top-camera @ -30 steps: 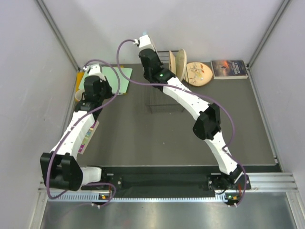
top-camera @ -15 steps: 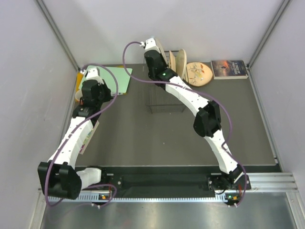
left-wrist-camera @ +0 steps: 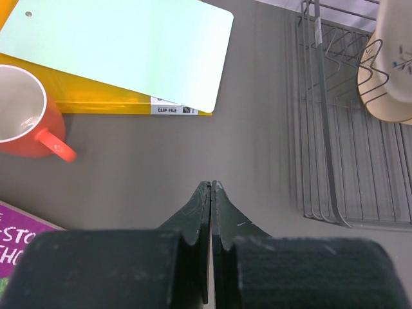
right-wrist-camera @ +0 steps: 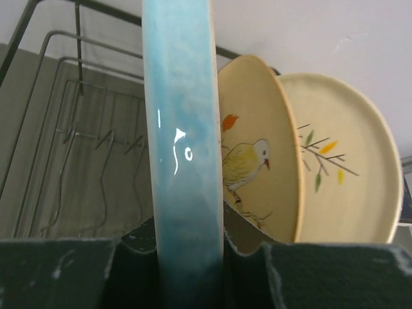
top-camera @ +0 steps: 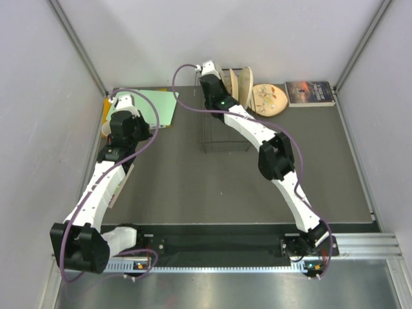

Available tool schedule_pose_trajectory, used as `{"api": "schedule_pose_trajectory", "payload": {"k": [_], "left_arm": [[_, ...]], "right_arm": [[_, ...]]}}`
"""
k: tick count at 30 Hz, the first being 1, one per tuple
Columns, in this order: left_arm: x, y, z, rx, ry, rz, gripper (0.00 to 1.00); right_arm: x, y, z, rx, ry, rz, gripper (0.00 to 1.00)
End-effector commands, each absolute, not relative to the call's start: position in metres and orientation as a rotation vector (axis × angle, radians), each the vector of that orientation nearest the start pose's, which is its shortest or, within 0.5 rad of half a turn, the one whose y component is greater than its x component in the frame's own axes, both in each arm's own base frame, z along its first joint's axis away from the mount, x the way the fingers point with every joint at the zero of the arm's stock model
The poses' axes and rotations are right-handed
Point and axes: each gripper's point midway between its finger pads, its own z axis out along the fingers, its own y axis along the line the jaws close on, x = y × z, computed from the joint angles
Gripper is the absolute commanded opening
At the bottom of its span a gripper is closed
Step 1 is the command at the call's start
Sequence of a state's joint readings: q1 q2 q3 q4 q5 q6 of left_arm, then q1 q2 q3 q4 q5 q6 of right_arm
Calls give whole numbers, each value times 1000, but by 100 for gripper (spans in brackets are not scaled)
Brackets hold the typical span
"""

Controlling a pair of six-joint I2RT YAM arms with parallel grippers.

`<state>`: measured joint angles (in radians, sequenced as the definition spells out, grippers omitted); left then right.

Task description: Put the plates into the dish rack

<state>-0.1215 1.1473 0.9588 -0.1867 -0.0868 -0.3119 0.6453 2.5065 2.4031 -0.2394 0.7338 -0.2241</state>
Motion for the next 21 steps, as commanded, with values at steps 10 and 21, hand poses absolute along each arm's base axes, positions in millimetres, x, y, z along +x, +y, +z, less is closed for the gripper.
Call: {"api": "schedule_pose_trajectory", "payload": {"k": [10,21], "left_arm": [[383,-49,243,-233,1915,-242,0],[380,-55,248,-185,1956,-255,0]], "right_arm": [[605,286,245,-164,1727,-364,0],[638,249,214,-108,1733,-423,0]]}}
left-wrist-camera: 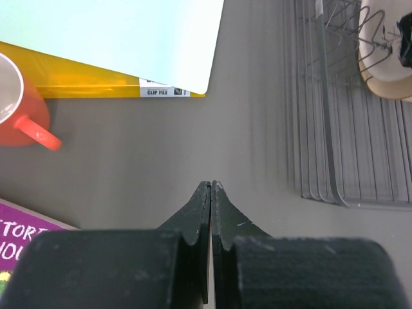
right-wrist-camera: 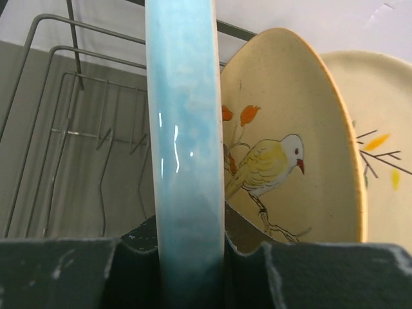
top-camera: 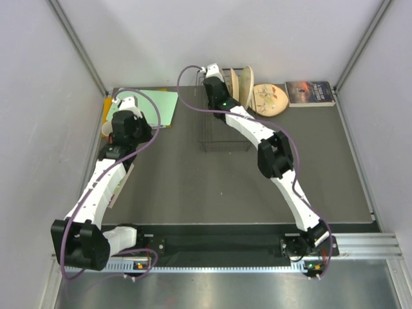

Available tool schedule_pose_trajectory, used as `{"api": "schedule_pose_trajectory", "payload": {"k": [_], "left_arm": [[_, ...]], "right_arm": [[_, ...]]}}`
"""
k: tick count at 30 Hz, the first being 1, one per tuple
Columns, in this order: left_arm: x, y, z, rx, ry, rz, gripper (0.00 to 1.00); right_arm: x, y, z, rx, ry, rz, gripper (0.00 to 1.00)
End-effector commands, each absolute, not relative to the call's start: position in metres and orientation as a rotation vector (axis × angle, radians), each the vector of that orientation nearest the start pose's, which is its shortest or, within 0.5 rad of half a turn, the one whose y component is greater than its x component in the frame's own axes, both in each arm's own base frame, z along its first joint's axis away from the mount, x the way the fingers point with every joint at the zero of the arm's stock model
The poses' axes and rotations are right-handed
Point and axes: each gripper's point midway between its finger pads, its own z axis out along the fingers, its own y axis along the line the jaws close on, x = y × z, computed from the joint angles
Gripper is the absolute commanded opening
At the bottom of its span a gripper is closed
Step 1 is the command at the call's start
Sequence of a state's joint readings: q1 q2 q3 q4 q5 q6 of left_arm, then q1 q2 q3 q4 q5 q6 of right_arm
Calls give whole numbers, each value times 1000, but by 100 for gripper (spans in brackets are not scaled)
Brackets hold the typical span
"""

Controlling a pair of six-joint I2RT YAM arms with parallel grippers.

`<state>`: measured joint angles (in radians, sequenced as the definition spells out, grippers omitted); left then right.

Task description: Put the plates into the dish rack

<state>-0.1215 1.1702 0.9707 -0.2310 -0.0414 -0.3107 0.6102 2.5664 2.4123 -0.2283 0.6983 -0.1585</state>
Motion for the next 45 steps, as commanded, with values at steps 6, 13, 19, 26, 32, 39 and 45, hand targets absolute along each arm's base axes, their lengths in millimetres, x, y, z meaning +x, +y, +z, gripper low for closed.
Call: {"api": "schedule_pose_trajectory", "payload": {"k": [6,13,19,26,32,39,45], "left_arm": [[382,-58,248,-191,1949,-280,0],[381,-65,254,-167,1934,-325,0],[375,-64,262,-166,1907,-329,0],[366,-60,270,-168,1865,-317,0],[363,-59,290,-71,1808,-278,9],[340,-118,306,470,1662,-448,20],[345,-153,298,618,1697,-550,0]], "right_arm": [[644,245,228,-110,1680,-434,15],[633,247,269,-101,1601,-449,34],[620,240,282,-84,1585,-518,35],[583,248,385,-65,1398,-467,36],[539,206,486,32,1239,-457,40],[545,120,440,-311,1490,-488,77],[555,23,354,-608,1678,-540,82]]}}
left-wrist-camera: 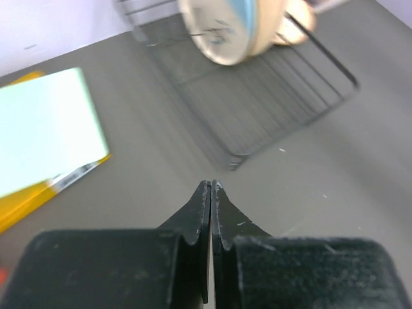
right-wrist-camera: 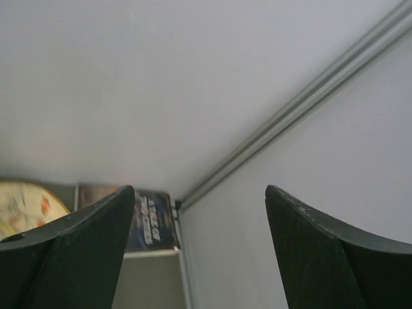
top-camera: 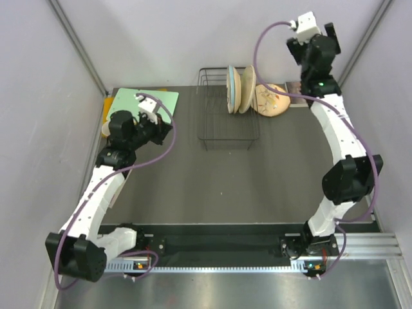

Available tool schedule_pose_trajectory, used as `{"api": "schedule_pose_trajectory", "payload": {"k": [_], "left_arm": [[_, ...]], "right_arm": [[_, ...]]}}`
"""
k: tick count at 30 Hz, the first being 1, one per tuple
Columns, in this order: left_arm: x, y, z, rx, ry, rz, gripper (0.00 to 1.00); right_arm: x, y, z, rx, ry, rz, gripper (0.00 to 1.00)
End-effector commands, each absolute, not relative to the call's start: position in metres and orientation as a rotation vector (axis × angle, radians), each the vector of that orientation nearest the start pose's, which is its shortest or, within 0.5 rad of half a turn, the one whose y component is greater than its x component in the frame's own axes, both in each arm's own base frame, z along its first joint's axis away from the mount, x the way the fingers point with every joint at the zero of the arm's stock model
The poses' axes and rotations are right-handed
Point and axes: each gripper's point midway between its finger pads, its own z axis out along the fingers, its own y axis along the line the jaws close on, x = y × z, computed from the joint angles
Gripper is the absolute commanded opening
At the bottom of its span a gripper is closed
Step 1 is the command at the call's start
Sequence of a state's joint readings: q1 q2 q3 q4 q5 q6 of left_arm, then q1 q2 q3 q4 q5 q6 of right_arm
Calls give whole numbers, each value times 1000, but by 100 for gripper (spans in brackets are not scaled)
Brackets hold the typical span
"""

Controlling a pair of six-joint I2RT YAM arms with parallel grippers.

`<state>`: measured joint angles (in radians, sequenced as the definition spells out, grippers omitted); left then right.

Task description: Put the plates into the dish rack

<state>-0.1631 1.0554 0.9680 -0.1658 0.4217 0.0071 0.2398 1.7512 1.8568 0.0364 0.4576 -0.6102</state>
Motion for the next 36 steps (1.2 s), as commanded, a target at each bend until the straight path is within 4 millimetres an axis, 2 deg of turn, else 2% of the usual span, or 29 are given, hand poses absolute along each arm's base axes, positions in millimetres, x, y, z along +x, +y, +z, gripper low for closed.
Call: {"api": "schedule_pose_trajectory", "payload": {"k": [1,2,3,4,5,6,7,9,10,12,13,14,15,16,18,19,22,25,31,36], "left_arm": [[347,-151,290,614,1745,-542,0],[356,-149,288,618,1763,-518,0],[364,-141,280,636,1784,-440,0],[370,-134,273,632,1815,-386,0],[379,-127,260,625,1859,-340,0],[386,-120,253,618,1882,-280,0],[398,-102,249,555,1912,-169,0],[416,-86,241,470,1958,-83,0],[423,-74,240,418,1978,-46,0],[433,-71,241,404,2023,-55,0],[438,-76,249,425,2008,-72,0],[444,-78,243,459,2014,-75,0],[447,-80,243,471,2008,-82,0],[451,-85,245,484,1995,-99,0],[458,-91,232,501,2017,-124,0],[460,-95,230,507,2020,-130,0],[465,-108,217,529,2032,-129,0],[470,-115,216,510,2021,-130,0],[478,-129,212,476,2015,-150,0],[491,-136,230,439,1976,-183,0]], "right_arm": [[562,3,334,-639,1730,-537,79],[566,2,320,-677,1753,-500,78],[566,1,297,-725,1820,-453,67],[577,-4,276,-765,1861,-399,62],[580,13,262,-842,1862,-266,59],[580,16,243,-866,1916,-194,47],[595,22,232,-860,1927,-153,40],[606,32,220,-811,1955,-53,30],[619,35,213,-789,1955,-22,27],[632,44,210,-722,1937,39,23],[640,49,199,-723,1938,52,23],[647,52,197,-724,1918,49,24],[650,60,192,-735,1911,50,31],[655,62,178,-738,1920,49,34],[659,68,165,-736,1929,54,41],[662,66,149,-717,1965,37,44],[657,66,123,-652,2066,59,46],[642,65,103,-611,2155,95,46],[623,68,81,-544,2251,161,47],[585,75,49,-519,2403,263,48]]}}
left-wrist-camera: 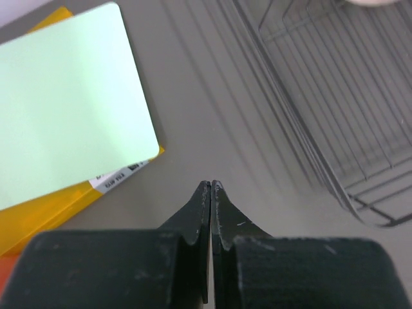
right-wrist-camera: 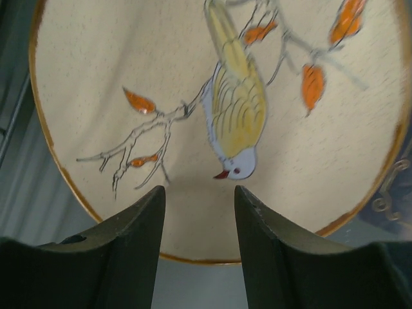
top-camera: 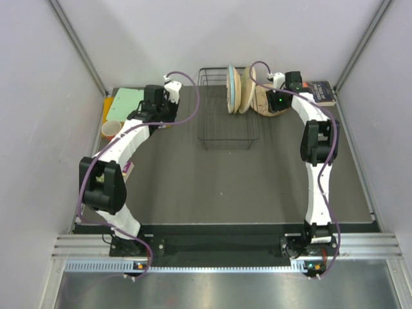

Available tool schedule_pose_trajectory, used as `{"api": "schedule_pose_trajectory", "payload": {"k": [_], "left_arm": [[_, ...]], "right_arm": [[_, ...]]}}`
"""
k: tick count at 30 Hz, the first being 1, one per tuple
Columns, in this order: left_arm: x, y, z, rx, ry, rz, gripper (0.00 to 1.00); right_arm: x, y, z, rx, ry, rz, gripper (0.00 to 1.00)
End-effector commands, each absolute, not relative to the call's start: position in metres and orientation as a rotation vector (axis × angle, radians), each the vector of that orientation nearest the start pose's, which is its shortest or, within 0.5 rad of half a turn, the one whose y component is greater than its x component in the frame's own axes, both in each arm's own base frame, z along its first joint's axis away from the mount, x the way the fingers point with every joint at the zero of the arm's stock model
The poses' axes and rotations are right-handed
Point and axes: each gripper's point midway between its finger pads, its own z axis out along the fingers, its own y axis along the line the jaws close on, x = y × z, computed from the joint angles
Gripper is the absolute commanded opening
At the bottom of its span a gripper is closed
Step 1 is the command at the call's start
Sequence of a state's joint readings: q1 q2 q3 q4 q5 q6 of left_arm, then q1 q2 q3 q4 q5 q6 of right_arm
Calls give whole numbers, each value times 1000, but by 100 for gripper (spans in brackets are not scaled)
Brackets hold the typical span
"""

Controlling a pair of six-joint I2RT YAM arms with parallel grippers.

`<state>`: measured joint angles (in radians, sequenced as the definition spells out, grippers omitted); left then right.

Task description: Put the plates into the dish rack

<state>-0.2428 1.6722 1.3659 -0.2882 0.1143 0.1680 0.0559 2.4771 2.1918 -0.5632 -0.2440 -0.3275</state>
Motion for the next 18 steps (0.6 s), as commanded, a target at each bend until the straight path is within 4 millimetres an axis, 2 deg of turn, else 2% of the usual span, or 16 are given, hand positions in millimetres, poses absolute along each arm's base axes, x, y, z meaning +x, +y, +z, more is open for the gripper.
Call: {"api": "schedule_pose_trajectory", "payload": {"k": [1,6,8,10,11,18], "left_arm": [[494,-136,230,432,1974,-179,0],[502,-137,240,378,1949,-190,0],[503,-139,242,373,1946,-203,0],[503,-139,244,367,1941,-212,0],[504,-140,245,368,1938,-213,0],[506,-139,241,348,1943,-209,0]], "right_arm": [[577,77,45,-515,2425,294,48],[524,86,10,-537,2609,431,48],[501,87,-1,-550,2673,465,47],[482,88,-2,-566,2720,497,47],[467,88,-10,-566,2765,518,47],[397,90,-3,-573,2850,623,46]]}}
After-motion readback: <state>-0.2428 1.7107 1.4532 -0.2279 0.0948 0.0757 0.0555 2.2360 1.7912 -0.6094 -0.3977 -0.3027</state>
